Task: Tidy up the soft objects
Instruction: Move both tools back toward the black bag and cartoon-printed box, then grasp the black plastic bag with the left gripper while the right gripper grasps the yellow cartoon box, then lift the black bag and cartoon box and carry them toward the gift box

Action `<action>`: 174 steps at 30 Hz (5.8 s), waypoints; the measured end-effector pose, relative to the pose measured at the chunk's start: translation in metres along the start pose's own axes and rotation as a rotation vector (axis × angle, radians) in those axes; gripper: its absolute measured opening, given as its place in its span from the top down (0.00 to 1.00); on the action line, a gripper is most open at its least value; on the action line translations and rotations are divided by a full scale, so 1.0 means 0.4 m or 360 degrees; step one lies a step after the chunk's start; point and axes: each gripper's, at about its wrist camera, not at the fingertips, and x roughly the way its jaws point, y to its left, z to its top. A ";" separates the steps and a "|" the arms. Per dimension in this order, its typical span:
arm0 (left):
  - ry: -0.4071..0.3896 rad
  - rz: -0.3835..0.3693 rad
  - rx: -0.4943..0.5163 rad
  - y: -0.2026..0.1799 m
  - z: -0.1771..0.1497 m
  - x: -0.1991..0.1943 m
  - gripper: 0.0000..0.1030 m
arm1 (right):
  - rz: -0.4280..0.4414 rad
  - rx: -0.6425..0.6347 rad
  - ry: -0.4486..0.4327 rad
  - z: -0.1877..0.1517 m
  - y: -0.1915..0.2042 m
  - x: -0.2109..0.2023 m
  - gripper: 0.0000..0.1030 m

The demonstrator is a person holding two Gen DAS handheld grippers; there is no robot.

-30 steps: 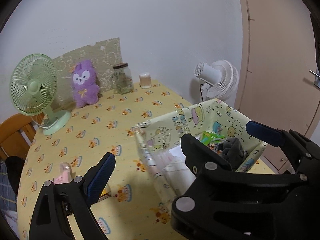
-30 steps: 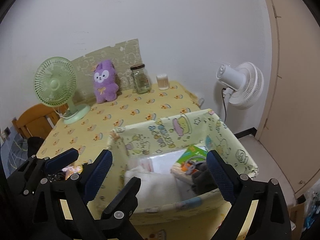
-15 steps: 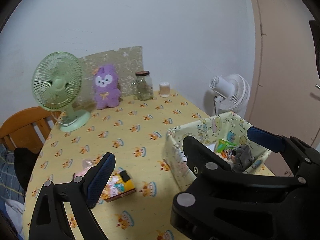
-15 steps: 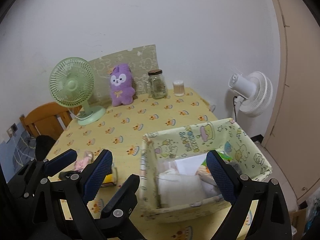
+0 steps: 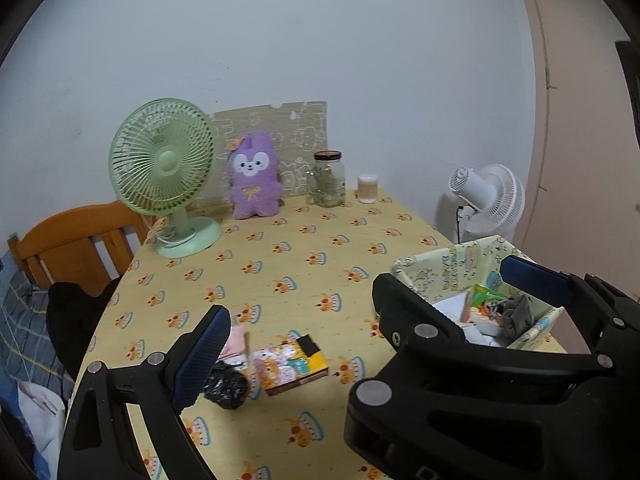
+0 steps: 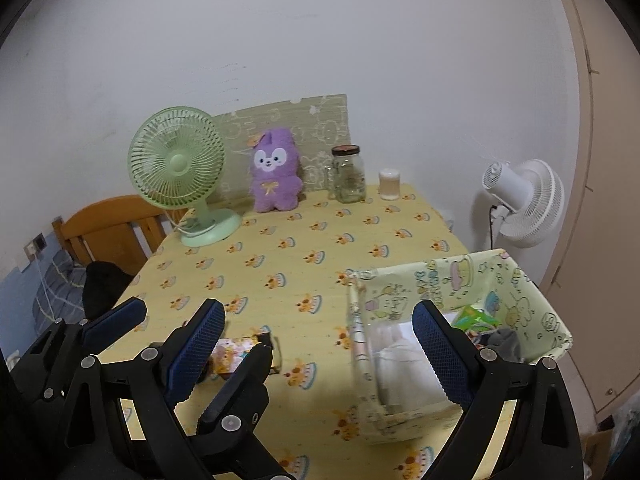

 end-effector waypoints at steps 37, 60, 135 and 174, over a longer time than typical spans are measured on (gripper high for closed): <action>0.0154 0.0101 -0.0173 0.187 -0.128 0.080 0.07 | 0.0039 -0.0149 0.0110 -0.094 0.180 0.153 0.06; 0.0455 0.0163 -0.0205 0.235 -0.224 0.232 0.09 | 0.0069 -0.0162 0.0374 -0.190 0.190 0.346 0.07; 0.0330 0.0219 -0.0332 0.231 -0.196 0.184 0.47 | 0.0096 -0.0120 0.0331 -0.156 0.189 0.292 0.26; -0.0014 0.0197 -0.0232 0.151 -0.023 -0.042 0.47 | 0.0122 -0.0159 0.0003 0.011 0.158 0.021 0.26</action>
